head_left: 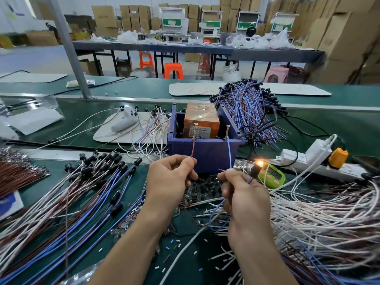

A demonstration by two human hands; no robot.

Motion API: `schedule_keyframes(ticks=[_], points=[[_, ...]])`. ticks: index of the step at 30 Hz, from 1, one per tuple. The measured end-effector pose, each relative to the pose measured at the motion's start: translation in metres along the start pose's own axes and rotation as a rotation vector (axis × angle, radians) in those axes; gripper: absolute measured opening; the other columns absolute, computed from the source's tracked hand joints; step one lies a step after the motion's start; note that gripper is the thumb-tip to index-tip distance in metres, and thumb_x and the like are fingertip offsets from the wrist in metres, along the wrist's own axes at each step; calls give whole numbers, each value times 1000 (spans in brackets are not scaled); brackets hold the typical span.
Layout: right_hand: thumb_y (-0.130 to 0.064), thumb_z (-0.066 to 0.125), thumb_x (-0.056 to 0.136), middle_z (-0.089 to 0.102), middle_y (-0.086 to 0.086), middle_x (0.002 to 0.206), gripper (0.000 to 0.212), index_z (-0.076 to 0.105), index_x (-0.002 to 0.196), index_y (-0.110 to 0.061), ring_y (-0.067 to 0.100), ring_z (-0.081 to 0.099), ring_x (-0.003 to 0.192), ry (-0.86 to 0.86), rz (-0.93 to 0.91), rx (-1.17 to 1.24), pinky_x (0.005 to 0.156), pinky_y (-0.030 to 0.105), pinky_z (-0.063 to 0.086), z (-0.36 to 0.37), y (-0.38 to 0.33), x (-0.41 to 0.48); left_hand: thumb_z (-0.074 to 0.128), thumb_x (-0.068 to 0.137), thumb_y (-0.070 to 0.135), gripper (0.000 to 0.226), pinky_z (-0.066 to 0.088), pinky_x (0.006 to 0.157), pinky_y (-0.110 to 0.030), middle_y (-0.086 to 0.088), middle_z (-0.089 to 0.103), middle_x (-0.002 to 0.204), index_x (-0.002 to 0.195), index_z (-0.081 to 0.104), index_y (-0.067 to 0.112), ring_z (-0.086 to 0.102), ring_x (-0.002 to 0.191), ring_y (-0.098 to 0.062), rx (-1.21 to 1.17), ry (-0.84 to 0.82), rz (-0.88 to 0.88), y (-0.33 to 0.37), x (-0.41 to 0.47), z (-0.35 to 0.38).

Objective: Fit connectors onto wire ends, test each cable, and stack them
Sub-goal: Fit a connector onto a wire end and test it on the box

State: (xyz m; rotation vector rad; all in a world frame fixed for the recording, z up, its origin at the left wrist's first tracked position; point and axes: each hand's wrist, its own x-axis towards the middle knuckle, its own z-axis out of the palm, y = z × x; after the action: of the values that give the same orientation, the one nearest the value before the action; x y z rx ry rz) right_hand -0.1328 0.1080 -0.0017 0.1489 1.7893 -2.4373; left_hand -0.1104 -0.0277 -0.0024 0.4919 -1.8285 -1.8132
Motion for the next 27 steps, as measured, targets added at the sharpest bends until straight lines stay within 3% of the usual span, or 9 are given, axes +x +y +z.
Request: schedule_keyframes(ticks=[4,9,14,16,19,21,23,25,27], points=[[-14,62,96,48,-3,51,31,72,67,-12,7,40,45,15,-28,-47,55,28,33,1,1,-1,71,93,17,22,45,48,-19,-5,72,62,75,79,26,53,46,-11,-3,-1,-9,2,0,-1],[-6,59,95,40,-3,45,43,69,54,-15,9,31,40,83,-93,112,39,18,26,-1,-5,0,69,94,17,25,47,50,-21,-5,72,63,75,79,29,55,49,-11,3,5,-12,3,-3,-1],[-7,61,91,38,2,46,36,70,56,-11,10,28,39,-142,20,14,37,20,23,5,-8,-8,79,86,17,17,51,64,-13,4,79,75,79,84,31,71,69,-3,14,-113,21,11,-11,-2],[-5,60,93,37,2,45,36,69,58,-9,10,28,39,-214,35,-72,38,19,24,7,-7,-11,77,87,12,18,50,62,-12,2,78,74,79,85,26,70,66,-2,-59,-190,-41,13,-11,-3],[-4,59,96,39,0,45,32,68,64,-4,10,29,40,-256,43,-122,39,18,26,8,-6,-12,77,85,20,9,52,64,-18,-6,74,72,83,85,19,64,63,-10,-154,-293,-167,16,-12,-4],[-7,59,97,40,1,46,34,68,65,-7,10,29,40,-282,62,-158,40,17,27,9,-6,-11,78,73,29,17,57,71,-25,-13,73,76,84,85,18,65,66,-15,-206,-328,-225,17,-12,-7],[-10,60,98,45,7,52,40,69,59,-14,10,33,40,-318,73,-205,41,17,29,9,-7,-13,79,66,31,21,58,66,-26,-11,70,72,78,83,14,63,61,-16,-227,-333,-258,17,-12,-10],[-14,61,99,53,11,58,41,71,59,-15,7,38,40,-330,74,-283,43,16,31,12,-10,-17,83,71,28,18,53,61,-36,-11,61,65,70,78,11,56,58,-25,-237,-313,-273,20,-12,-11],[-16,60,99,64,9,61,37,73,64,-11,4,40,37,-300,82,-316,42,16,31,16,-16,-24,81,82,21,23,45,57,-34,-8,50,61,62,70,14,46,58,-25,-280,-201,-283,23,-12,-11]])
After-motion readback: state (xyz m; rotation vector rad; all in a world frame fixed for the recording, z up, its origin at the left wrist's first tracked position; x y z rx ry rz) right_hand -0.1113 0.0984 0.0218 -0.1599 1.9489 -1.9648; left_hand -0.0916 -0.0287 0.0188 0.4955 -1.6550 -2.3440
